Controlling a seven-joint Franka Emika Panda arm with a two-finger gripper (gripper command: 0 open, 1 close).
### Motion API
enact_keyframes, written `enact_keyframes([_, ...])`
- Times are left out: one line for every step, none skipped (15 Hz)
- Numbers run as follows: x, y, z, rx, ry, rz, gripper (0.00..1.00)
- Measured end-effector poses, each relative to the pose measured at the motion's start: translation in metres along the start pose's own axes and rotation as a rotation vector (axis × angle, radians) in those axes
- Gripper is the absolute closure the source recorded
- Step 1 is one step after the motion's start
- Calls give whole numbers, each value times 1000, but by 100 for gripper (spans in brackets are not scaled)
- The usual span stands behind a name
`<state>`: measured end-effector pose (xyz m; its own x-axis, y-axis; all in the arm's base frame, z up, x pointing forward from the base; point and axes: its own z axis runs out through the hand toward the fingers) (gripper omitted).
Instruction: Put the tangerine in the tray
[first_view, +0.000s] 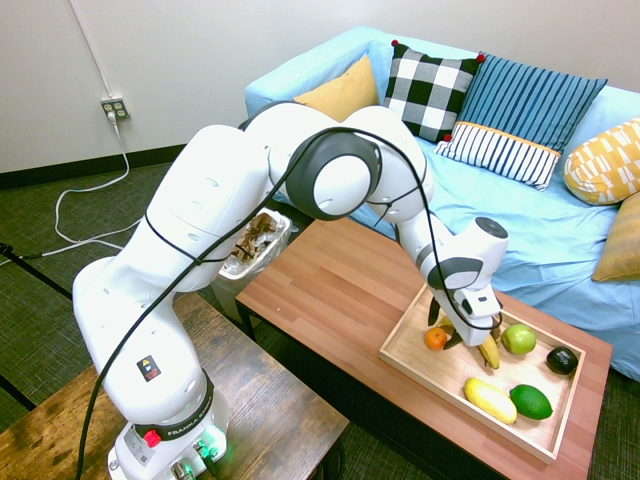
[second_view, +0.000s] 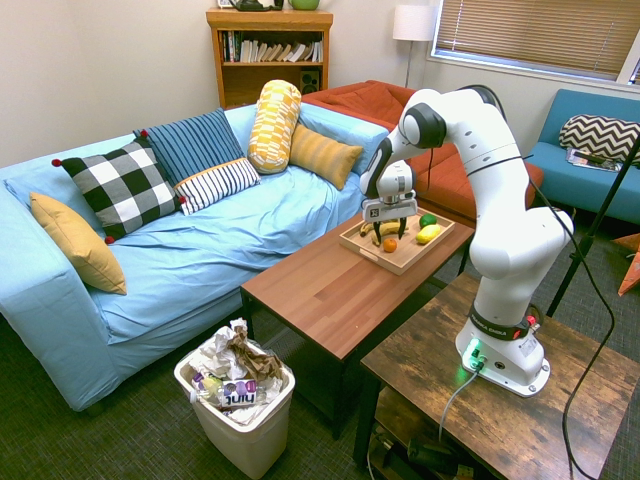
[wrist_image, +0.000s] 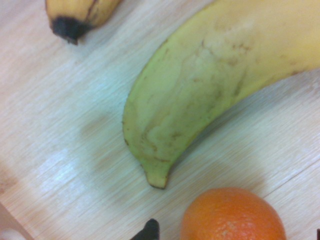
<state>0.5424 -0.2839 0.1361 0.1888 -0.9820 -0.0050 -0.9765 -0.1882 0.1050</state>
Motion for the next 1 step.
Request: enact_keyframes([1,4,-11,11,2,4,0])
